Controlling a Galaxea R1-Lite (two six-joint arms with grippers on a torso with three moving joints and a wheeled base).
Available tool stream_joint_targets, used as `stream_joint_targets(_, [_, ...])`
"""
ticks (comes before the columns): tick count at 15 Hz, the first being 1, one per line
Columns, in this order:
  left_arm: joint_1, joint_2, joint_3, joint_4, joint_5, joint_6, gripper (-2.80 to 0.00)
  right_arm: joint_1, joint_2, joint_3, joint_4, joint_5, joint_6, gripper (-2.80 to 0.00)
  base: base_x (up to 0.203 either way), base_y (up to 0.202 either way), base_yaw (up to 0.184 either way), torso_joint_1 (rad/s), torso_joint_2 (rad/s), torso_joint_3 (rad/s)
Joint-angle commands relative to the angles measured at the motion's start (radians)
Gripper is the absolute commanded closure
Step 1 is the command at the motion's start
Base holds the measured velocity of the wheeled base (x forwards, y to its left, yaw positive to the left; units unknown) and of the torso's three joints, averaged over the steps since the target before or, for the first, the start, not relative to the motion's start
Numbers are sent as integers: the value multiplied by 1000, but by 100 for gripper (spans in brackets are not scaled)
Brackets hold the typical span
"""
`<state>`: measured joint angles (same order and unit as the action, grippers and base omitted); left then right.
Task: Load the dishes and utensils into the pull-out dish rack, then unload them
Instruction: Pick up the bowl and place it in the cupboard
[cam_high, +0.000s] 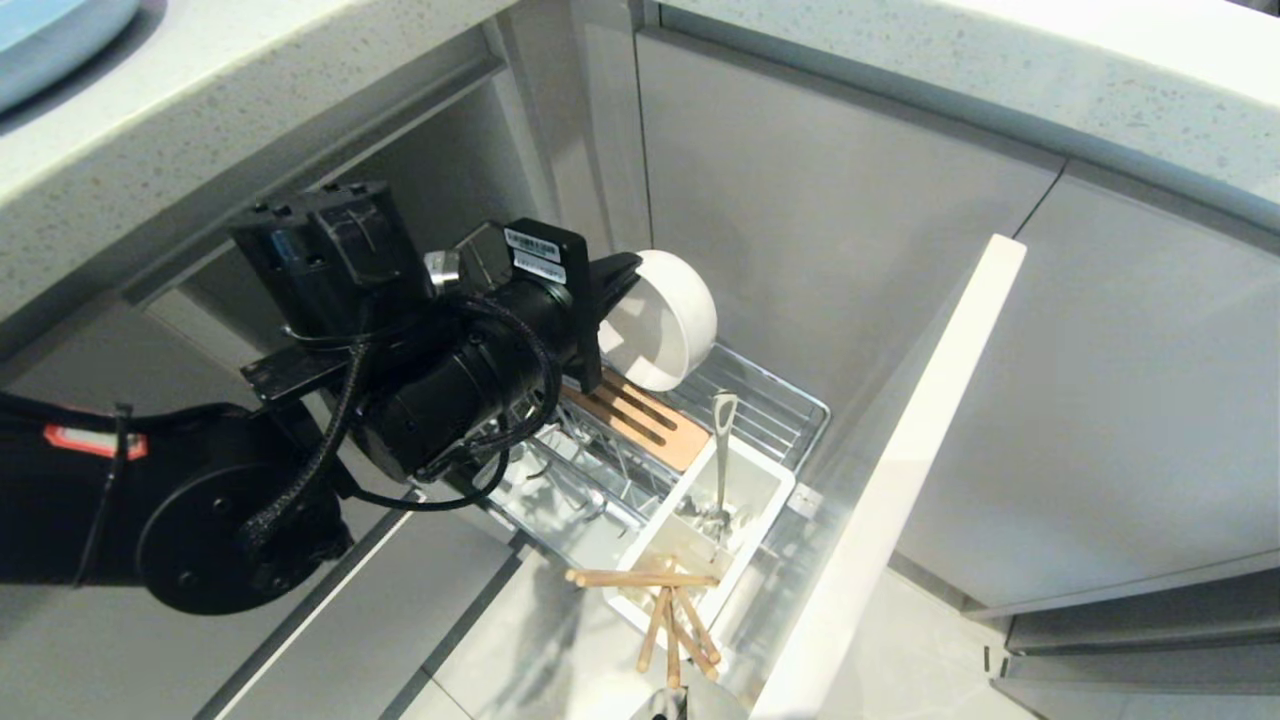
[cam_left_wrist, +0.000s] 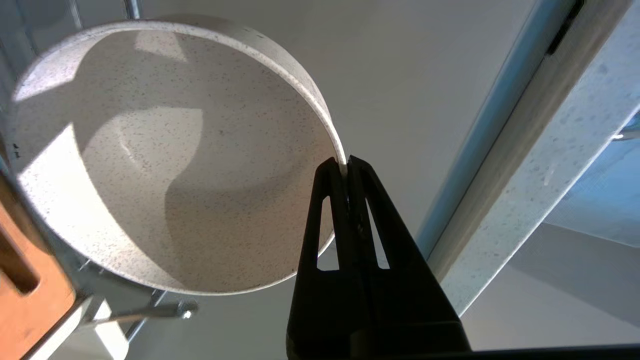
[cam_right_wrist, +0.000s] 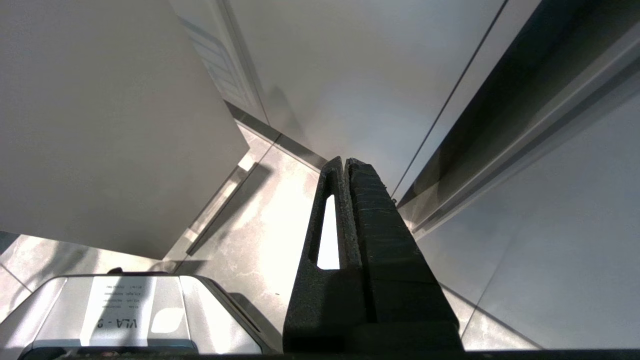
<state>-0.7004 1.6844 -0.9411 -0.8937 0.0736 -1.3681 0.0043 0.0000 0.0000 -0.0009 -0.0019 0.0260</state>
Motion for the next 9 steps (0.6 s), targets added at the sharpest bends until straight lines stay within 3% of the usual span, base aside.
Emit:
stream_joint_targets(1, [2,19,12,-18,1,-8,0,0,0,1,-1,-1,0,0,0,0,0,0,0,0])
stream_joint_targets(9, [10,54,31,-84,-1,-25,0,0,0,0,-1,-1,0,0,0,0,0,0,0,0])
